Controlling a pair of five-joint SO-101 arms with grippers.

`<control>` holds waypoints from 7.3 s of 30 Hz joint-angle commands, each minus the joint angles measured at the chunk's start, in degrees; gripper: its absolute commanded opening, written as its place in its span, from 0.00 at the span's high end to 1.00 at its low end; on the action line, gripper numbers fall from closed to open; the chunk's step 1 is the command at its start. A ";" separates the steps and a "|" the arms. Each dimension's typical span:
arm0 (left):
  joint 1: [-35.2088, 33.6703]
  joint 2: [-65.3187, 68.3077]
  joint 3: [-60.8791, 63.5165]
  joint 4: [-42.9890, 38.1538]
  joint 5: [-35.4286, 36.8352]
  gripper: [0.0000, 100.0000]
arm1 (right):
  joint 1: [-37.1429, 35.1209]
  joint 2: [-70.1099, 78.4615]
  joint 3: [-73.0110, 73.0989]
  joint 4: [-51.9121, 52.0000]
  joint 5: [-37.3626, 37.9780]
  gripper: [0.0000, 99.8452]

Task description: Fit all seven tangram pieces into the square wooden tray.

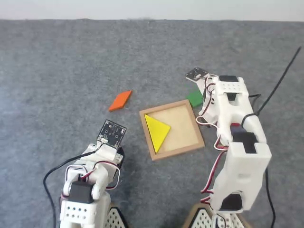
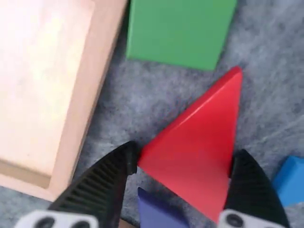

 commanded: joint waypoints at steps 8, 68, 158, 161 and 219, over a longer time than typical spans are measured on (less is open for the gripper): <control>-0.09 -1.23 -0.66 0.18 0.44 0.88 | -4.70 -16.31 -4.40 11.12 -0.53 0.75; -0.09 -1.23 -0.66 0.18 0.44 0.88 | -25.80 -9.54 2.46 0.04 33.23 0.59; -0.09 -1.23 -0.66 0.18 0.44 0.88 | 10.07 -48.31 51.96 -25.80 -28.57 0.59; -0.09 -1.23 -0.66 0.18 0.44 0.88 | 10.07 -48.31 52.04 -25.80 -28.57 0.59; -2.64 122.02 -101.49 2.46 0.09 0.77 | 3.65 -47.78 56.18 -31.08 -28.40 0.59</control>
